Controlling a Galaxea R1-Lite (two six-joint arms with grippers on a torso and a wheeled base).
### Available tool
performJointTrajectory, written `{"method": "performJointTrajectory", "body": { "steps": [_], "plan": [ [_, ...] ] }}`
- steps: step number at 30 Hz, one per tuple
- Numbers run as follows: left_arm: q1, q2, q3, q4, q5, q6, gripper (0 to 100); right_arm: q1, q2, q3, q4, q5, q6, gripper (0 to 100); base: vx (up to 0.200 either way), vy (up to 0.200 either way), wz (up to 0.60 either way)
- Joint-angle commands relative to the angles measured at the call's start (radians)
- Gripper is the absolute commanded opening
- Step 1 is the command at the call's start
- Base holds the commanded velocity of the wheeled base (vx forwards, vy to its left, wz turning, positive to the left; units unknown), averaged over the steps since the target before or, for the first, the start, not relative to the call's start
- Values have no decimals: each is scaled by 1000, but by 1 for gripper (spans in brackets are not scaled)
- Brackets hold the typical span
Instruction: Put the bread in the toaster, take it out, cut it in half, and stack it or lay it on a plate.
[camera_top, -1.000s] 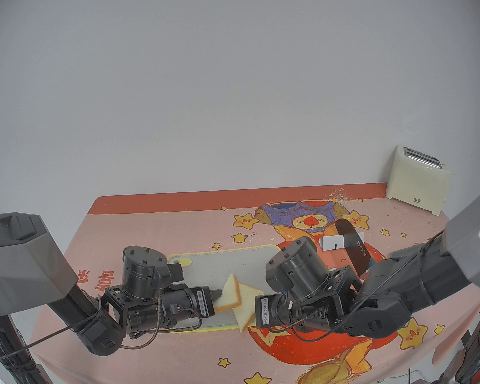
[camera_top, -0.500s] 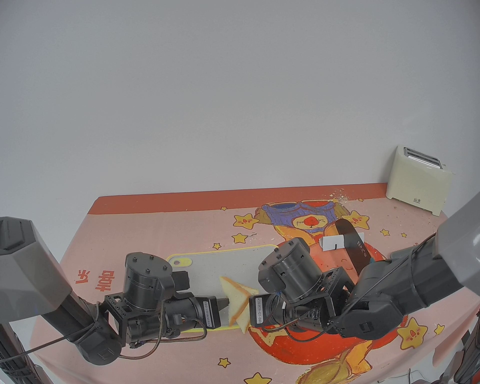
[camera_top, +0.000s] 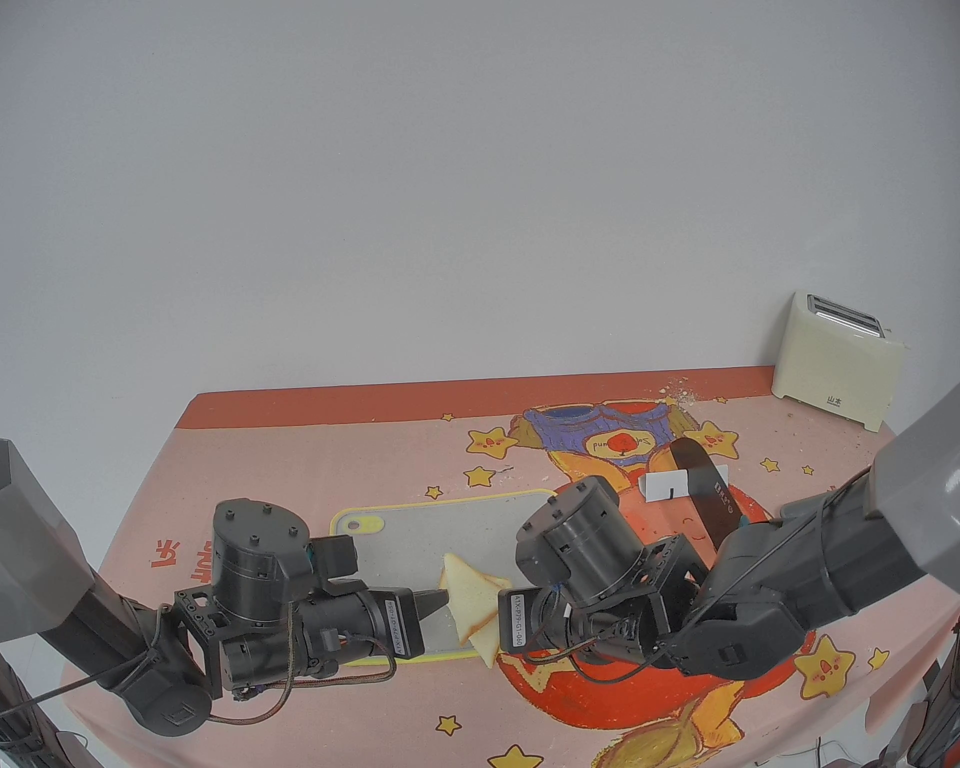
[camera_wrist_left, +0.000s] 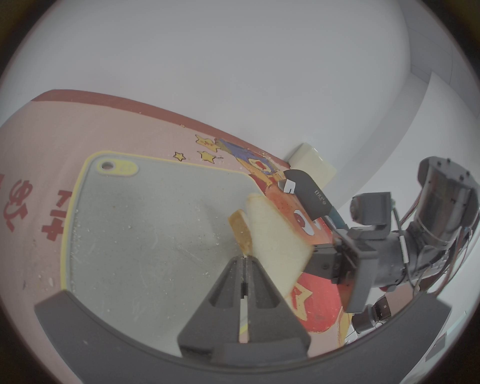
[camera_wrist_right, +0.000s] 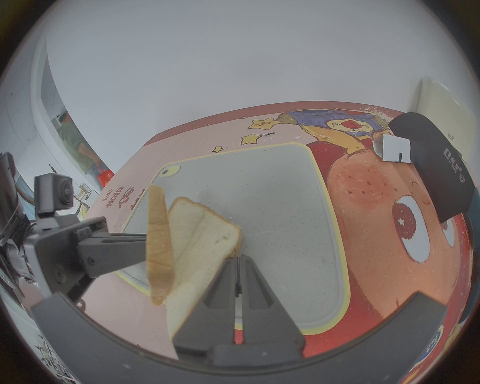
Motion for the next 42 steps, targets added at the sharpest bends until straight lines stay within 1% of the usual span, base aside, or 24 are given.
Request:
{"method": "performJointTrajectory", "body": {
  "steps": [1, 3, 5, 6, 8, 11, 13, 18, 19, 20, 24, 25, 27, 29, 30, 31, 32, 33, 35, 36, 37, 39, 41, 42],
  "plan": [
    [1, -8, 4, -1, 1, -1, 0, -8, -6, -1, 3, 1, 0, 0, 0, 0, 0],
    [16, -8, 27, -2, 1, -1, 0, -16, -33, 2, 3, 1, 2, 0, 0, 0, 0],
    [55, -9, 48, -7, 0, -2, 0, -21, -66, 9, 6, 1, 2, 0, 0, 0, 0],
    [55, -9, 48, -7, 0, -2, 0, -21, -66, 9, 6, 1, 2, 0, 0, 0, 0],
    [94, -26, 74, -10, -6, -2, 0, -31, -95, 10, 7, 1, 0, 0, 0, 0, 0],
    [144, -92, 105, -8, -16, -2, 0, -50, -93, 7, 7, 1, -3, 0, 0, 0, 0],
    [177, -153, 123, -1, -39, -2, 0, -65, -78, -1, 7, 1, -6, 0, 0, 0, 0],
    [285, -196, 159, 1, -147, -2, 0, -76, -32, -16, 7, 1, -6, 0, 0, 0, 0],
    [311, -209, 168, 1, -183, -2, 0, -76, -26, -19, 6, 1, -6, 0, 0, 0, 0],
    [325, -213, 172, 1, -198, -2, 0, -74, -24, -19, 6, 1, -6, 0, 0, 0, 0],
    [398, -238, 194, 2, -295, 1, 0, -71, -6, -25, 6, 1, -8, 0, 0, 0, 0],
    [423, -238, 188, 2, -313, 3, 100, -71, 8, -27, 6, 1, -8, 0, 0, 0, 0],
    [466, -238, 171, -1, -328, 3, 100, -71, 20, -34, 6, 1, -6, 0, 0, 0, 0],
    [509, -236, 145, 5, -365, 3, 100, -70, 25, -39, 4, 1, -6, 0, 0, 0, 0],
    [513, -236, 143, 7, -376, 1, 100, -70, 23, -39, 4, 1, -6, 0, 0, 0, 0],
    [553, -238, 128, 41, -459, -1, 100, -65, 16, -37, 6, 1, -5, 0, 0, 0, 0],
    [573, -239, 103, 74, -499, -1, 100, -64, 16, -37, 6, 1, -5, 0, 0, 0, 0],
    [582, -239, 74, 104, -517, -1, 100, -64, 16, -37, 7, 1, -5, 0, 0, 0, 0],
    [588, -242, 27, 179, -531, -1, 100, -62, 20, -37, 7, 1, -5, 0, 0, 0, 0],
    [588, -242, 27, 179, -531, -1, 100, -62, 20, -37, 7, 1, -5, 0, 0, 0, 0],
    [581, -262, -15, 289, -539, -1, 100, -60, 20, -36, 7, 1, -3, 0, 0, 0, 0],
    [567, -288, -65, 426, -557, 1, 100, -60, 25, -37, 7, 1, -3, 0, 0, 0, 0],
    [558, -290, -94, 519, -582, 4, 100, -60, 25, -36, 7, 1, -3, 0, 0, 0, 0],
    [558, -290, -94, 519, -582, 4, 100, -60, 25, -36, 7, 1, -3, 0, 0, 0, 0]
  ]
}}
